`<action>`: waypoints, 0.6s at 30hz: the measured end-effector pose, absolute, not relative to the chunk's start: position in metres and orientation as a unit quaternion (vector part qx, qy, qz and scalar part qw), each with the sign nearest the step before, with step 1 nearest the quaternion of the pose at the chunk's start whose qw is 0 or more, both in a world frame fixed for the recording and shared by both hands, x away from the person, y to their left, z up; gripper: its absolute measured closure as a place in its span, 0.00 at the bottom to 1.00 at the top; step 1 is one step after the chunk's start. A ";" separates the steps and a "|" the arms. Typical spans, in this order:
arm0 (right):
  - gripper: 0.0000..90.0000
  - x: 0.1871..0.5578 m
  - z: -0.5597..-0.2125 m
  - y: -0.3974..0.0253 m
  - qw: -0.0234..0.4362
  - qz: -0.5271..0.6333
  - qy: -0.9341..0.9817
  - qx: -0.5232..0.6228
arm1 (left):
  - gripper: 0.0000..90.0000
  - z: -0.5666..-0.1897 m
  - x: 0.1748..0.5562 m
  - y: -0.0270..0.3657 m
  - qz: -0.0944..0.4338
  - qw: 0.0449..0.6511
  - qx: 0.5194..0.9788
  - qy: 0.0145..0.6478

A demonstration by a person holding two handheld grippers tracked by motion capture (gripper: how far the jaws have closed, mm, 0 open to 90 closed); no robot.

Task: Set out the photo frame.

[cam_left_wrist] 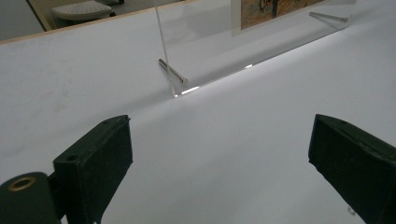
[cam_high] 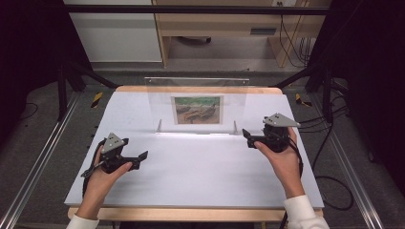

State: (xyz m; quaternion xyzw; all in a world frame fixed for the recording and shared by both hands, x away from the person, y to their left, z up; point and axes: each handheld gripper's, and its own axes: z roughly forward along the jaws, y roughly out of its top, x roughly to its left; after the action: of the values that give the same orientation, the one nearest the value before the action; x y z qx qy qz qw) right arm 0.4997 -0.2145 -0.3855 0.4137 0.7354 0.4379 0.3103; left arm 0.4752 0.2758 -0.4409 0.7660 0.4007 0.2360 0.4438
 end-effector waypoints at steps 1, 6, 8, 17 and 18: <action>0.10 0.497 -0.388 -0.215 0.309 0.436 0.736 0.416 | 0.07 -0.443 0.475 0.277 0.237 0.443 0.765 0.402; 0.10 0.484 -0.401 -0.220 0.304 0.426 0.741 0.421 | 0.07 -0.451 0.475 0.281 0.242 0.432 0.768 0.407; 0.10 0.479 -0.407 -0.221 0.303 0.425 0.740 0.424 | 0.07 -0.454 0.475 0.283 0.244 0.432 0.766 0.410; 0.11 0.467 -0.443 -0.228 0.290 0.429 0.728 0.449 | 0.07 -0.470 0.469 0.292 0.265 0.428 0.754 0.422; 0.11 0.466 -0.448 -0.228 0.290 0.427 0.728 0.452 | 0.07 -0.471 0.467 0.293 0.268 0.428 0.751 0.425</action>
State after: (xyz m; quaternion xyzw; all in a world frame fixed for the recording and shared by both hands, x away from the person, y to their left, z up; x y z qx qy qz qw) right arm 0.4659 -0.2283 -0.4480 0.4520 0.7275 0.4270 0.2899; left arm 0.4672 0.2930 -0.4713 0.7515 0.4252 0.2677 0.4276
